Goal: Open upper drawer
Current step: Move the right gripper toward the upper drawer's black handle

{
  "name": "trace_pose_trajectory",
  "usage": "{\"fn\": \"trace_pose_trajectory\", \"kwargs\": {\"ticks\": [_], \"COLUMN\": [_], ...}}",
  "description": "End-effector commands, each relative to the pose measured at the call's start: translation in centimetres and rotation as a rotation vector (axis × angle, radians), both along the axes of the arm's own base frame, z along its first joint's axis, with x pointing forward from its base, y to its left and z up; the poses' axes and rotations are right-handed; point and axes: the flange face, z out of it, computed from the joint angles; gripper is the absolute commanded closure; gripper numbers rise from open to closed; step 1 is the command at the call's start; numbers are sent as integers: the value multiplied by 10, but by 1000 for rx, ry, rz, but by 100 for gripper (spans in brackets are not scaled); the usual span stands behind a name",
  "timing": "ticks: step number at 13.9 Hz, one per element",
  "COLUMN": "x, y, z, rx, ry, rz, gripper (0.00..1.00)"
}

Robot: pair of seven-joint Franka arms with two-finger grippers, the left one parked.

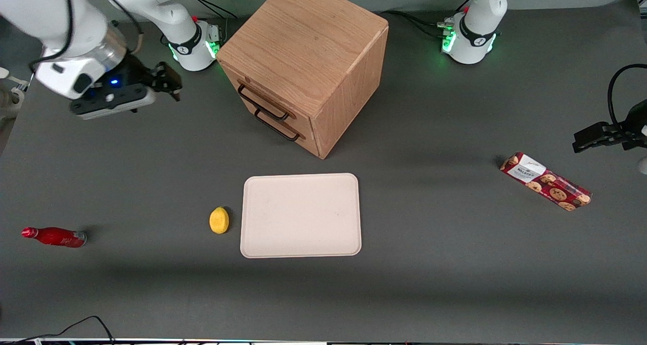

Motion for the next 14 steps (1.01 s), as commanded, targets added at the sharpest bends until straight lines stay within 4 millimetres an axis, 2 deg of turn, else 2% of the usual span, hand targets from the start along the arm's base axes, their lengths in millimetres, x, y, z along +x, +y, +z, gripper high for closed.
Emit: {"fn": "trace_pose_trajectory", "kwargs": {"ticks": [1, 4, 7, 11, 14], "x": [-13, -30, -40, -41, -35], "y": [44, 89, 115, 122, 123], "z": [0, 3, 0, -9, -25], "rx": [0, 2, 2, 72, 90], "ry": [8, -1, 0, 58, 94], "rz": [115, 206, 254, 254, 360], "gripper": [0, 0, 0, 0, 0]}}
